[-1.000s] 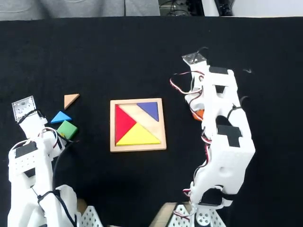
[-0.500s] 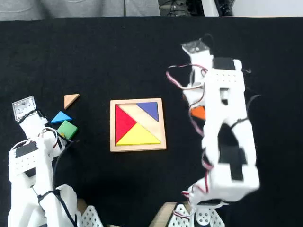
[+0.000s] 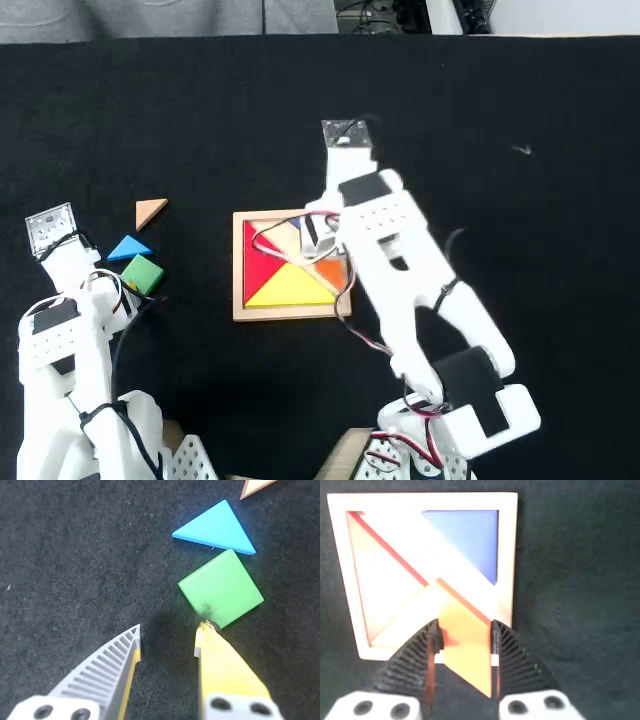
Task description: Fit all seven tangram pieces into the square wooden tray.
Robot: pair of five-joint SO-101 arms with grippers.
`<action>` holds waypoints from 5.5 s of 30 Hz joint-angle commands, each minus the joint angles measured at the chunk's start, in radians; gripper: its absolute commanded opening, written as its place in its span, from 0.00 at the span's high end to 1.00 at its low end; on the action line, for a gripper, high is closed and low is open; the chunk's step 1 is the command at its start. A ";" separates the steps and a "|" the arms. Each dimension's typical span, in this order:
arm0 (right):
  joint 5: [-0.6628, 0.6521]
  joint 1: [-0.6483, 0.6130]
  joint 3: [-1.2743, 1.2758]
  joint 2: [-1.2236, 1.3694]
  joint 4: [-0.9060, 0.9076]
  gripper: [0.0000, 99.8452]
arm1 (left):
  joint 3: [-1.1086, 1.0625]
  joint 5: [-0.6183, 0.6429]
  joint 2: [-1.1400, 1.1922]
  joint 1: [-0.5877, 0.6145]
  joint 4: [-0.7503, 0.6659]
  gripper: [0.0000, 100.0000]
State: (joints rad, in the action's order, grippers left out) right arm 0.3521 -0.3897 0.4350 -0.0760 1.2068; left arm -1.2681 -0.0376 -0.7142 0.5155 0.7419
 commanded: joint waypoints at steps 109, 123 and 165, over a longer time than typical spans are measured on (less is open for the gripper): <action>-0.209 0.044 0.053 0.047 -0.135 0.99 | 0.005 -0.005 -0.014 -0.001 -0.015 0.82; -0.213 0.020 0.021 0.117 -0.106 0.99 | 0.005 0.000 -0.017 -0.002 -0.015 0.82; -0.351 0.066 0.321 -0.303 -0.272 0.99 | 1.735 -0.896 1.378 -0.194 0.508 0.70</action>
State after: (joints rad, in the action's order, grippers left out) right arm 0.0100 -0.3406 0.7618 -0.3353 0.9521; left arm 0.2325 -0.8140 0.5593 0.3176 1.1301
